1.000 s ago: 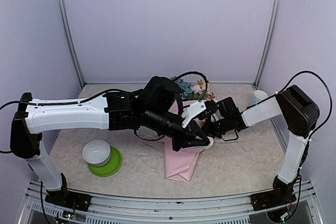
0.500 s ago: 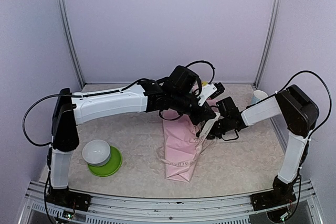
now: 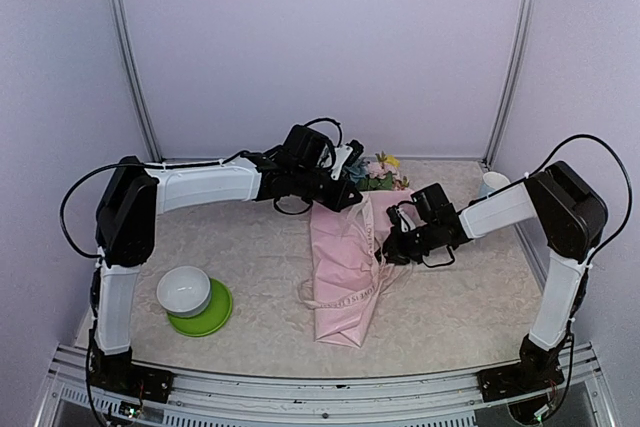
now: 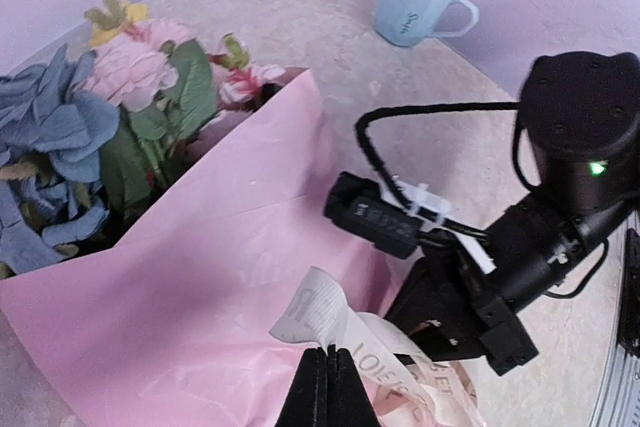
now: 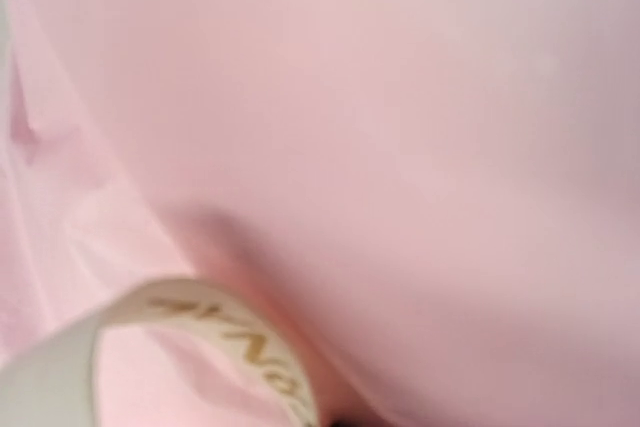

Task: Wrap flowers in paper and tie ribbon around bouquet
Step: Cross the ribbon over the folded bouquet.

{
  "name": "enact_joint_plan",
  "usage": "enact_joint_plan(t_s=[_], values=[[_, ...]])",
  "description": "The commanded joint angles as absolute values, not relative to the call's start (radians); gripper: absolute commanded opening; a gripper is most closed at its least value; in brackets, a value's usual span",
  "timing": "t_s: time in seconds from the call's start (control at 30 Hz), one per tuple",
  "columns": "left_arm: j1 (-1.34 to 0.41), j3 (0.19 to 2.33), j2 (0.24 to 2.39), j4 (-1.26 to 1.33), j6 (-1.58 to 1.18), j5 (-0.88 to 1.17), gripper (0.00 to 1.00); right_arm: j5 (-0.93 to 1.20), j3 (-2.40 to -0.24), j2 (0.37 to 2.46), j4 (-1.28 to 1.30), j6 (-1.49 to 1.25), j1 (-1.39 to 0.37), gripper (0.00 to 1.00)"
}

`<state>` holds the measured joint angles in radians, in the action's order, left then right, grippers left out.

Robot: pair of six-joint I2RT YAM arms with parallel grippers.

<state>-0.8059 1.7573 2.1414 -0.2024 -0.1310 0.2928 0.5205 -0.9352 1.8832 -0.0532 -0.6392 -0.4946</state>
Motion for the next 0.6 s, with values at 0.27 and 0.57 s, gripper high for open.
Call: enact_joint_plan(t_s=[0.27,0.57], values=[[-0.858,1.768,2.113,-0.156,0.110,0.542,0.00,0.532,-0.970,1.890,-0.001,-0.580,-0.492,0.00],[-0.816,1.844,2.218,-0.080,0.035,0.598,0.00,0.548,-0.965,1.893,-0.009,-0.583,-0.488,0.00]])
